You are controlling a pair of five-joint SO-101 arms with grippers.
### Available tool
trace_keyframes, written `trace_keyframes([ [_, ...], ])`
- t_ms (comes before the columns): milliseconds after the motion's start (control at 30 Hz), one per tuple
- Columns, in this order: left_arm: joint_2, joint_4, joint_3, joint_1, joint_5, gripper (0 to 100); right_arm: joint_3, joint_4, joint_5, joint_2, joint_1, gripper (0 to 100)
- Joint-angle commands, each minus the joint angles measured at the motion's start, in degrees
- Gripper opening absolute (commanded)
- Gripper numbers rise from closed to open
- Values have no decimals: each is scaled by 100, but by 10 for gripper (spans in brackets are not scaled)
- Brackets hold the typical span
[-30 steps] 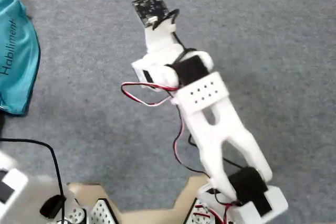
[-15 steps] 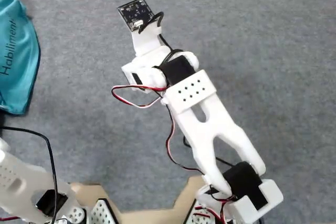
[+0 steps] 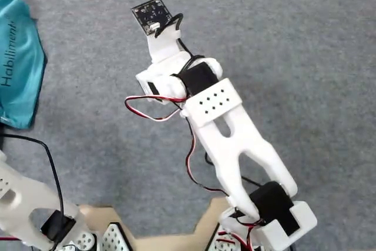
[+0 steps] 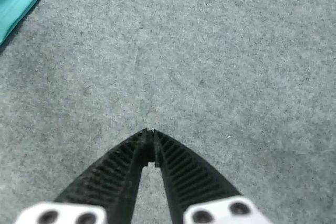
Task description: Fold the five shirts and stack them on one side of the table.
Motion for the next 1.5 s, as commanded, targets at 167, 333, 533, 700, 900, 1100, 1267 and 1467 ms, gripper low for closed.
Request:
trace_keyframes([
  [167,-84,1767,-1925,396,44,20,-251,-70,-35,-13,-31,9],
  [333,-84,2611,-2936,651,44,20,-251,-62,-9,-40,-22,9],
  [533,-84,3262,-3947,835,35,20,-251,-62,-9,-40,-22,9],
  [700,-84,3279,-4484,651,26,20,-251,-62,-9,-40,-13,9],
  [900,-40,2857,-5073,114,44,23,-251,-62,-9,-40,-13,9],
  [1100,-57,2066,-5125,-413,53,24,-251,-62,-9,-4,-13,9],
  [1267,-48,2040,-5073,-545,35,24,-251,-62,-9,4,-13,9],
  [1467,-92,3086,-5125,-422,9,143,-251,-62,-9,4,-13,9],
])
